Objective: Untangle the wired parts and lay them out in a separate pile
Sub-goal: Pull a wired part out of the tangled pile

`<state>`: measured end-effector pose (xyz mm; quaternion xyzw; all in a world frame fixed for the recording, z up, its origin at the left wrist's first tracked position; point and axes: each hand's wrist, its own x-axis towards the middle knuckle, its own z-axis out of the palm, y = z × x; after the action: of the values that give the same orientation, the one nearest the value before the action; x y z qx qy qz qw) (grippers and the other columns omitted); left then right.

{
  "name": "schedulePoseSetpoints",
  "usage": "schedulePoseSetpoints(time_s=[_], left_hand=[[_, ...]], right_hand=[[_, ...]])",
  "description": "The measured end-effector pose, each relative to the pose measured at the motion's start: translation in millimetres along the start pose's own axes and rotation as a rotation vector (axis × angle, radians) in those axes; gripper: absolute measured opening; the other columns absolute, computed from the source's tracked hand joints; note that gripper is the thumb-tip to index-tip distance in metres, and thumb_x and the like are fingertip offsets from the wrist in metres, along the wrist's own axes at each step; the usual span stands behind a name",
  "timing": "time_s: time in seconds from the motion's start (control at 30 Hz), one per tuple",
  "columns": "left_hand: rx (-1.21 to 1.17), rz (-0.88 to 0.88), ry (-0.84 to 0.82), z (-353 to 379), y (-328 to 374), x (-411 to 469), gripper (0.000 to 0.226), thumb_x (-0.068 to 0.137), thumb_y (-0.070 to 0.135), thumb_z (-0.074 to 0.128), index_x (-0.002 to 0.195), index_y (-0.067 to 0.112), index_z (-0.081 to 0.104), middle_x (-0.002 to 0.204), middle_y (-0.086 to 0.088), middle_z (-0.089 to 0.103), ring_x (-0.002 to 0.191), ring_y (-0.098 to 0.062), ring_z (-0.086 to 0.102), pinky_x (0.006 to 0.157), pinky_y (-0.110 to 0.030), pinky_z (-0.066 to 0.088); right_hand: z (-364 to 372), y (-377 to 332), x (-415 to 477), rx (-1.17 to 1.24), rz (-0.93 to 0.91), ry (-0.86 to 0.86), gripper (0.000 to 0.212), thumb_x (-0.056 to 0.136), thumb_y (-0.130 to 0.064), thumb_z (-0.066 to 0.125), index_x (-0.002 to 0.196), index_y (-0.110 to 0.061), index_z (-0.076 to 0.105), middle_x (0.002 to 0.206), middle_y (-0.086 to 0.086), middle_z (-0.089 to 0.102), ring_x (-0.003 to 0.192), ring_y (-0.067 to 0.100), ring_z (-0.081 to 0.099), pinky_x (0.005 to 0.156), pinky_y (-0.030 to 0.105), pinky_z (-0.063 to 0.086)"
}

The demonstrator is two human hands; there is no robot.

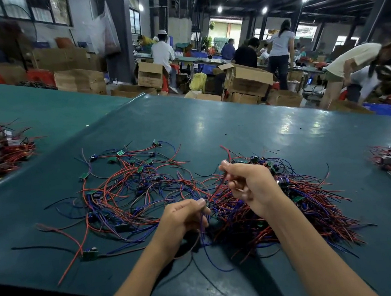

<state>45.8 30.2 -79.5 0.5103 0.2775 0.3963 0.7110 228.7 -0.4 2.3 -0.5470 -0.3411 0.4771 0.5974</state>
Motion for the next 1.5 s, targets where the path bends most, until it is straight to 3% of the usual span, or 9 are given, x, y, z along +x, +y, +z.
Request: schedulePoseSetpoints(time_s=[0.2, 0.3, 0.4, 0.57, 0.73, 0.87, 1.23, 1.37, 1.5], left_hand=[[-0.16, 0.001, 0.055, 1, 2, -2, 0.017, 0.083, 0.026, 0.076, 0.077, 0.011, 0.078, 0.079, -0.01, 0.066, 0.062, -0.015, 0.062, 0.066, -0.028, 0.052], [-0.21, -0.001, 0.029, 1, 5, -3, 0.022, 0.083, 0.022, 0.067, 0.09, 0.004, 0.077, 0.084, -0.01, 0.07, 0.066, -0.014, 0.062, 0.064, -0.025, 0.053], [-0.289, -0.025, -0.005, 2, 6, -3, 0.031, 0.082, 0.018, 0.065, 0.1, -0.006, 0.07, 0.083, -0.011, 0.07, 0.063, -0.012, 0.061, 0.059, -0.022, 0.053], [-0.283, -0.028, 0.026, 1, 9, -3, 0.011, 0.076, 0.018, 0.074, 0.074, 0.007, 0.075, 0.068, -0.009, 0.066, 0.059, -0.013, 0.061, 0.056, -0.021, 0.051], [-0.333, -0.046, 0.082, 2, 13, -1, 0.02, 0.073, 0.023, 0.068, 0.059, 0.01, 0.074, 0.064, -0.008, 0.063, 0.054, -0.012, 0.055, 0.053, -0.019, 0.047], [-0.328, -0.065, 0.12, 0, 15, 0, 0.018, 0.071, 0.023, 0.069, 0.058, 0.011, 0.071, 0.064, -0.009, 0.06, 0.051, -0.012, 0.056, 0.054, -0.021, 0.046], [-0.245, -0.03, 0.096, 0, 9, 2, 0.02, 0.065, 0.025, 0.073, 0.066, 0.007, 0.066, 0.065, -0.009, 0.058, 0.056, -0.013, 0.062, 0.061, -0.03, 0.051], [-0.226, -0.024, 0.068, -1, 7, 3, 0.014, 0.065, 0.011, 0.078, 0.063, 0.008, 0.066, 0.06, -0.006, 0.056, 0.06, -0.015, 0.063, 0.062, -0.031, 0.052], [-0.19, 0.004, 0.018, -1, 3, 4, 0.021, 0.072, 0.025, 0.071, 0.054, 0.014, 0.071, 0.055, 0.002, 0.058, 0.067, -0.019, 0.054, 0.068, -0.033, 0.047]], right_hand=[[7, 20, -5, -0.129, 0.144, -0.29, 0.031, 0.08, -0.016, 0.08, 0.105, 0.002, 0.075, 0.07, -0.001, 0.059, 0.057, 0.009, 0.053, 0.041, 0.017, 0.031], [10, 28, -8, -0.126, 0.16, -0.347, 0.043, 0.068, -0.024, 0.087, 0.103, -0.002, 0.076, 0.077, 0.003, 0.064, 0.06, 0.01, 0.057, 0.043, 0.017, 0.034], [11, 29, -7, -0.102, 0.129, -0.369, 0.037, 0.066, -0.027, 0.087, 0.095, -0.006, 0.078, 0.076, 0.005, 0.067, 0.061, 0.011, 0.057, 0.045, 0.017, 0.034], [14, 28, -4, -0.103, -0.028, -0.328, 0.025, 0.066, -0.027, 0.085, 0.078, -0.007, 0.079, 0.07, 0.009, 0.069, 0.053, 0.01, 0.058, 0.044, 0.018, 0.035], [19, 26, -2, -0.18, -0.197, -0.239, 0.022, 0.071, -0.026, 0.085, 0.07, -0.005, 0.077, 0.068, 0.015, 0.07, 0.051, 0.017, 0.057, 0.04, 0.021, 0.038], [23, 29, 3, -0.25, -0.284, -0.169, 0.033, 0.07, -0.033, 0.086, 0.074, -0.001, 0.078, 0.069, 0.028, 0.067, 0.055, 0.028, 0.051, 0.043, 0.026, 0.039], [11, 26, 18, -0.317, -0.351, -0.055, 0.023, 0.079, -0.023, 0.086, 0.065, -0.006, 0.077, 0.059, 0.013, 0.067, 0.048, 0.02, 0.057, 0.042, 0.023, 0.043], [2, 18, 24, -0.298, -0.354, -0.005, 0.024, 0.08, -0.023, 0.084, 0.067, -0.005, 0.077, 0.064, 0.018, 0.069, 0.051, 0.022, 0.058, 0.043, 0.026, 0.046], [-8, 4, 32, -0.328, -0.369, 0.036, 0.022, 0.081, -0.016, 0.083, 0.065, -0.002, 0.076, 0.064, 0.02, 0.068, 0.053, 0.024, 0.059, 0.043, 0.026, 0.046]])
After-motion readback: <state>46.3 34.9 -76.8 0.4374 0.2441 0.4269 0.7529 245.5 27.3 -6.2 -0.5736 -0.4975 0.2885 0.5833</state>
